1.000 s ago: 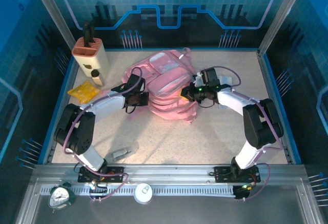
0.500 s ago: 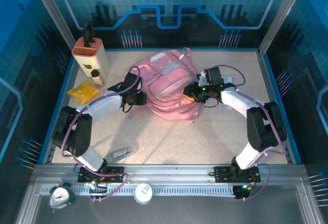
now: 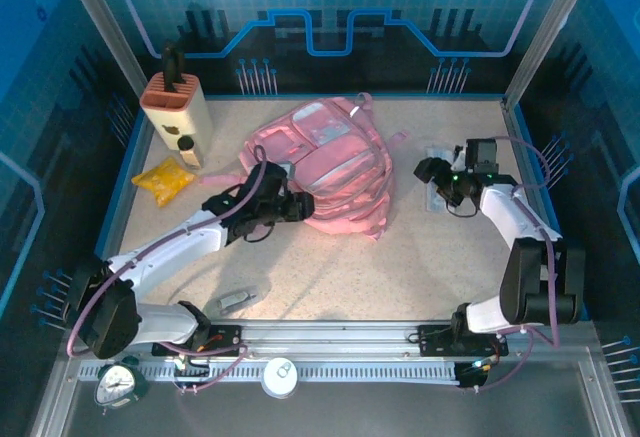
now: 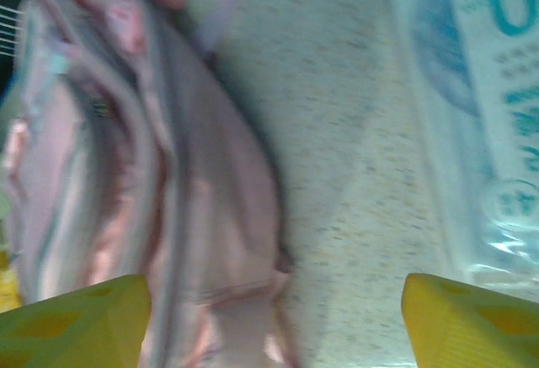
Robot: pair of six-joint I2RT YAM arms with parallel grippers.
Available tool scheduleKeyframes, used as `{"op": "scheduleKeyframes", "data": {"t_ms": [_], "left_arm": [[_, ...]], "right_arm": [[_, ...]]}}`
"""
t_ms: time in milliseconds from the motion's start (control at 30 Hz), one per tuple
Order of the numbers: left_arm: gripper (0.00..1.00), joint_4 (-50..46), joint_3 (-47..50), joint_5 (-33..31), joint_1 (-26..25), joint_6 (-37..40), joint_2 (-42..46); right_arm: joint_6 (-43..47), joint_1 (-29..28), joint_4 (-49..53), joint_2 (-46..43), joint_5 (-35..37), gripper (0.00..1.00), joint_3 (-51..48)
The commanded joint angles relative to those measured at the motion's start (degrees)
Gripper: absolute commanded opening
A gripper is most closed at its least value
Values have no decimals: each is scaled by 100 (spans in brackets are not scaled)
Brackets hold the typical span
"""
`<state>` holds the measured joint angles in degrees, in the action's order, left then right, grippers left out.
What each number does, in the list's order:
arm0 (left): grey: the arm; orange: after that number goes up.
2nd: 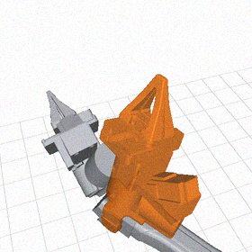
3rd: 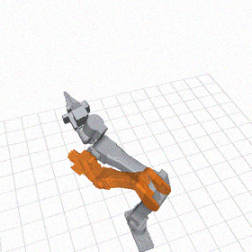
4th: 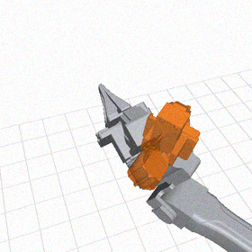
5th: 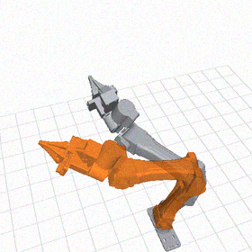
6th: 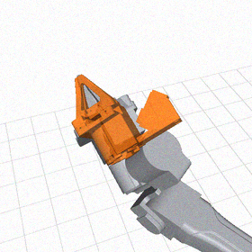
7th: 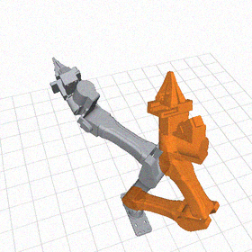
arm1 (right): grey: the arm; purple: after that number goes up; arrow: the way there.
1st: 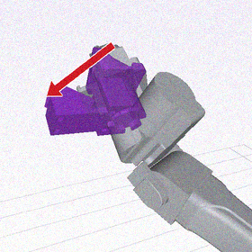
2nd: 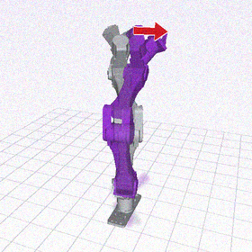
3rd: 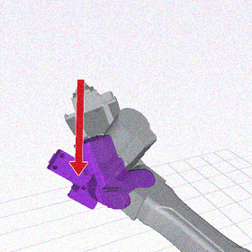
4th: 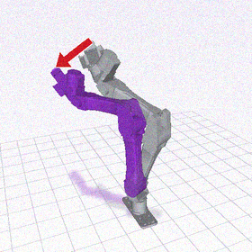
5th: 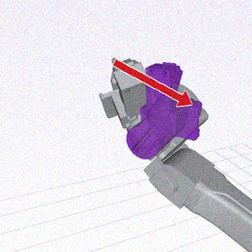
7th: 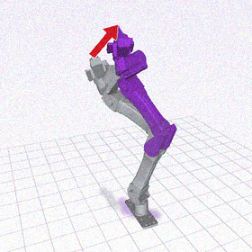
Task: Pack the student bag
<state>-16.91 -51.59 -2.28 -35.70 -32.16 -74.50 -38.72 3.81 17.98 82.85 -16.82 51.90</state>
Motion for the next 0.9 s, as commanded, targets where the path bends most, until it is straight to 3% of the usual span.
{"op": "scheduleKeyframes", "data": {"t_ms": [0,467,700,867], "left_arm": [[57,605,28,-12,-317,-591,-187],[60,765,-468,-99,-808,-835,-931],[64,653,-504,-268,-808,-792,-1031],[66,505,-689,-284,-809,-686,-1180]], "right_arm": [[43,22,-160,346,200,80,0],[49,232,-451,1621,158,84,460],[-121,139,-402,1617,-185,85,84],[-103,118,-296,1112,-168,87,-525]]}}
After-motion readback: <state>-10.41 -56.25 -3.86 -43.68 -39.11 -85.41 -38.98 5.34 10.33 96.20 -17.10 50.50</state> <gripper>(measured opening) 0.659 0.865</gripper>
